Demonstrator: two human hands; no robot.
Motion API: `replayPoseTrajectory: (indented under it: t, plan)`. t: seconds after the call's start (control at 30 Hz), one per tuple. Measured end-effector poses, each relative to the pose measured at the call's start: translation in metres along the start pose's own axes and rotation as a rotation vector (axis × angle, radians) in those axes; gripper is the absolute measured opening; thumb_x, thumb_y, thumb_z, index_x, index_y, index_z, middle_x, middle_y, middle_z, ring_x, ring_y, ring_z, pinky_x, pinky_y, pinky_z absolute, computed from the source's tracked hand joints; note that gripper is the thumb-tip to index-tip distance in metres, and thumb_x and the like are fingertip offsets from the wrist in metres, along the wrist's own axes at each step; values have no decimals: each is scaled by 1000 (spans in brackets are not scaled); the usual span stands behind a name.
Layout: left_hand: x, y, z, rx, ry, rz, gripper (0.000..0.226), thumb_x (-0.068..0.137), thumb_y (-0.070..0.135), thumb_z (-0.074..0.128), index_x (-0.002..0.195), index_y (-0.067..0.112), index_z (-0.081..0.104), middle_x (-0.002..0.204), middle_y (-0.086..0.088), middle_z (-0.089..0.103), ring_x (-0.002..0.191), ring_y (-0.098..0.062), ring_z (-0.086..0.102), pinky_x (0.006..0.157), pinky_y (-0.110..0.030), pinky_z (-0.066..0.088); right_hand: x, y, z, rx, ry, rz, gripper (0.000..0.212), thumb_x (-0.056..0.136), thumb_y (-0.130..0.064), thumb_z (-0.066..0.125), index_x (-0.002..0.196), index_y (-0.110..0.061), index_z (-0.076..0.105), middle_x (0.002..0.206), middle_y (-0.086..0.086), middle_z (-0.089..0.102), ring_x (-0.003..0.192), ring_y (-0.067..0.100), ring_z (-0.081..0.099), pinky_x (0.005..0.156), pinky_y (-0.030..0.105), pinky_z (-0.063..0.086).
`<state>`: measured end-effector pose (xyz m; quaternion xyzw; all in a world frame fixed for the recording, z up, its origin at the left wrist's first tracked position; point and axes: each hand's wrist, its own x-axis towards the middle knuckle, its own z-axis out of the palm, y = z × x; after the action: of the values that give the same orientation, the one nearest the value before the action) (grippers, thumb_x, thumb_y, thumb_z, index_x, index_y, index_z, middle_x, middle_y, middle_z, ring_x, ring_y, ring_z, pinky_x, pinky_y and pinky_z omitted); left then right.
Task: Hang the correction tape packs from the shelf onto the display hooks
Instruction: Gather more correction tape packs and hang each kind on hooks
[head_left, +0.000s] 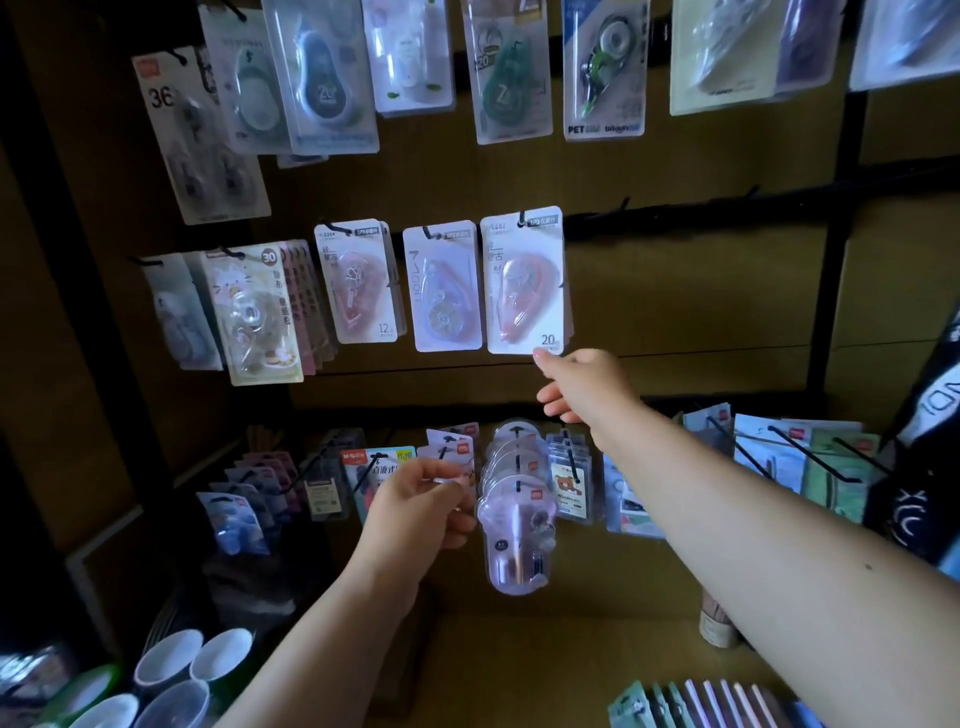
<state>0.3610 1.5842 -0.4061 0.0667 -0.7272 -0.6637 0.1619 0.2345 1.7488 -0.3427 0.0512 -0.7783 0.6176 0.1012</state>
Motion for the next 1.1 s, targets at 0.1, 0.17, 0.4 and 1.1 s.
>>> replayPoseTrajectory:
  t: [0.1, 0.17, 0.4, 1.1]
  plan:
    - [-6, 0, 0, 8, 5, 2, 7, 95, 10, 60, 97, 14, 65, 67, 1, 69, 57, -11, 65, 55, -24, 54, -21, 15, -2, -87, -17, -84, 36, 87, -50, 57, 81, -14, 60, 68, -1, 70, 56, 13, 63, 63, 34, 51]
    - [-9, -2, 0, 16, 5, 3, 7, 95, 9, 59, 97, 14, 64, 69, -1, 69, 58, -12, 65, 56, -24, 54, -35, 22, -3, -111, -32, -120, 35, 87, -48, 58, 79, -14, 61, 67, -2, 70, 57, 13, 64, 68, 36, 54]
    - [-26, -17, 7, 75, -6, -35, 10, 94, 7, 58, 92, 14, 64, 68, -2, 69, 54, -10, 63, 51, -22, 53, -86, 39, -14, -230, -97, -200, 28, 89, -46, 55, 80, -21, 61, 72, -4, 70, 61, 9, 66, 63, 29, 53]
    - [-22, -123, 50, 336, -245, -186, 6, 88, 7, 63, 85, 12, 60, 63, -6, 66, 53, -21, 59, 48, -26, 43, -125, 183, -21, -564, -143, 76, 33, 87, -51, 56, 70, -22, 55, 67, -6, 60, 69, 16, 59, 58, 29, 40]
